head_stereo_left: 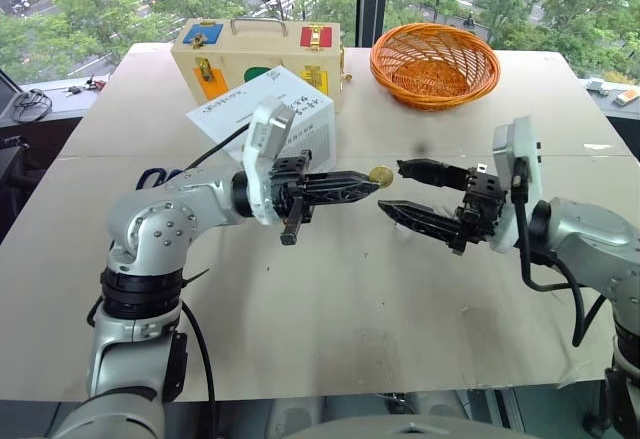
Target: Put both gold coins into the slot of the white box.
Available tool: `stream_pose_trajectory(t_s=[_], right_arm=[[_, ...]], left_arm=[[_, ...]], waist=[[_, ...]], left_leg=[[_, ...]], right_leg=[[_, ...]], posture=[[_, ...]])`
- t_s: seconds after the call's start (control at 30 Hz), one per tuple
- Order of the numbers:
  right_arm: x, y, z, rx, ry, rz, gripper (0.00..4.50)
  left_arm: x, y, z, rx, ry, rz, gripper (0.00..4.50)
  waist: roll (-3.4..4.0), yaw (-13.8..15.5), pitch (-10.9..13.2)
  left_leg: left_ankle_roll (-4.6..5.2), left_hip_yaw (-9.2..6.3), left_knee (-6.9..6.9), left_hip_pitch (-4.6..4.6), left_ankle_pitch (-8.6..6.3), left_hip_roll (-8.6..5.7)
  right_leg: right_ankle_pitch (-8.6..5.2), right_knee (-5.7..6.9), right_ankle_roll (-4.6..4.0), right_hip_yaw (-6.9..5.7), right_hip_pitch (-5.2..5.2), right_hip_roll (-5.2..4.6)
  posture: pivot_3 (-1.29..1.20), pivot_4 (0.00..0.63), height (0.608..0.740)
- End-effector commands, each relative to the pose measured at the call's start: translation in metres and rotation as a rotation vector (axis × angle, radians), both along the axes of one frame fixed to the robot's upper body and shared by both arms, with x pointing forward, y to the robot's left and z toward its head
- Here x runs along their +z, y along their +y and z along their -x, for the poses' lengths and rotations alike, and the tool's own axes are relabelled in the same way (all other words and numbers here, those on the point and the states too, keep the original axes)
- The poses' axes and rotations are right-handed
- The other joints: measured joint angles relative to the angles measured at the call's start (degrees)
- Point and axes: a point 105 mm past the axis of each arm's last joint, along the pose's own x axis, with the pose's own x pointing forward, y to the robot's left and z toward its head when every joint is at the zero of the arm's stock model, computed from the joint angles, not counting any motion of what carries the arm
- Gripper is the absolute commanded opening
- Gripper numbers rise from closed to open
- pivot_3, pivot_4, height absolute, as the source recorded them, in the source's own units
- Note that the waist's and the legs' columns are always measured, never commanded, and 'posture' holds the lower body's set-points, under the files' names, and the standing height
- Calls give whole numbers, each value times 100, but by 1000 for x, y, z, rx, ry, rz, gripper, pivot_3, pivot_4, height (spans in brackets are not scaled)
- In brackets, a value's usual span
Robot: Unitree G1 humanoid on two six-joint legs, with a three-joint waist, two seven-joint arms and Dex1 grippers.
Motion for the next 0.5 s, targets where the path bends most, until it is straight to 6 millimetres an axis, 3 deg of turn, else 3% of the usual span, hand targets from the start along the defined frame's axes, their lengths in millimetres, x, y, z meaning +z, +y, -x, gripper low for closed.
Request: stream_pose_trajectory(t_s=[0.03,0.17,0.33,0.5], right_arm=[[9,-4,4,-5,-73,4,3677],[19,-16,13,-23,-190,52,3677],[36,-40,28,-97,-318,124,3677],[42,-47,31,-141,-350,158,3677]], left_arm=[[16,4,3,16,-80,19,0],[29,17,-10,126,-122,9,0],[58,52,-35,397,-202,-55,0],[74,92,-62,640,-246,-212,0]], waist=[[0,1,0],[0,23,4],[1,10,5],[1,1,6]], left_leg=[[0,0,0,0,0,0],[0,-1,-1,-1,0,0],[0,-4,-14,-3,0,0],[0,-1,-22,3,0,0]], right_leg=[[0,0,0,0,0,0],[-1,-2,-1,-1,0,0],[1,-24,4,-7,3,0],[2,-30,4,-6,6,1]], posture=[[0,150,740],[0,150,740],[0,150,740],[0,150,740]])
